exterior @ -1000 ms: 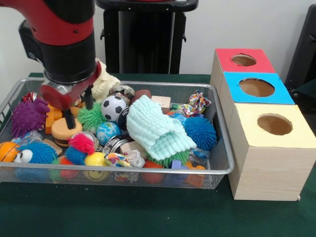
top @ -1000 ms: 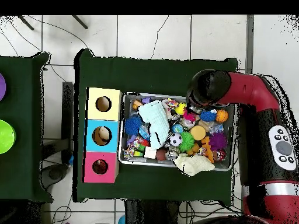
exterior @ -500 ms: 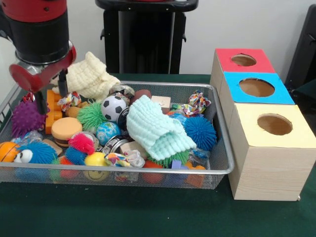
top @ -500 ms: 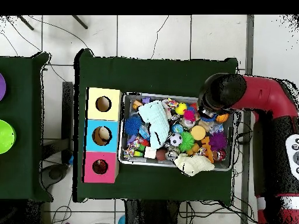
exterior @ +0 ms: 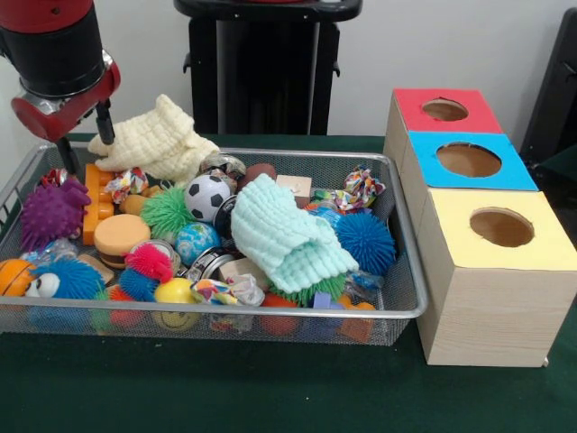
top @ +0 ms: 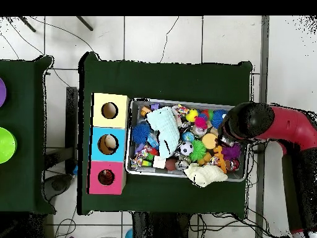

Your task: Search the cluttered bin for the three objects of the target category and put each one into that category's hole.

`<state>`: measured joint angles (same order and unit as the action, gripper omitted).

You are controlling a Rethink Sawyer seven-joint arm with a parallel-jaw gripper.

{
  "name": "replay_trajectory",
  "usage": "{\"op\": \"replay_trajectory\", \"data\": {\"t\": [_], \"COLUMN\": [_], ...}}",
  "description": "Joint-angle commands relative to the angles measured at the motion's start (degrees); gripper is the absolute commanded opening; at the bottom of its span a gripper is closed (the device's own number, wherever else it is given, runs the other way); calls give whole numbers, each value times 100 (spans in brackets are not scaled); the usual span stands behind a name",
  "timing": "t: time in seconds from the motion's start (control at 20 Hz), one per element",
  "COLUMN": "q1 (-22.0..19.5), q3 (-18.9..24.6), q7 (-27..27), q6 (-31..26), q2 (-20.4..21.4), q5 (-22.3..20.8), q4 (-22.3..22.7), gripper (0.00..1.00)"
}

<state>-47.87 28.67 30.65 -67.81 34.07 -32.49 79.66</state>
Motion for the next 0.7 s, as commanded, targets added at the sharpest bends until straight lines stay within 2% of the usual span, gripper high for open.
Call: {"op": "replay_trajectory", "data": {"t": [0.05,0.5,0.7], "q1": [-198,-631,-735], "q3": [253,286,265], "q7": [-451,-683,-979], "q6": [821,1278,1270], "q2": [37,-86,-165], "q5": [-149,-324,-563], "q4": [1290,1920,1918], "gripper": [100,100,100]}}
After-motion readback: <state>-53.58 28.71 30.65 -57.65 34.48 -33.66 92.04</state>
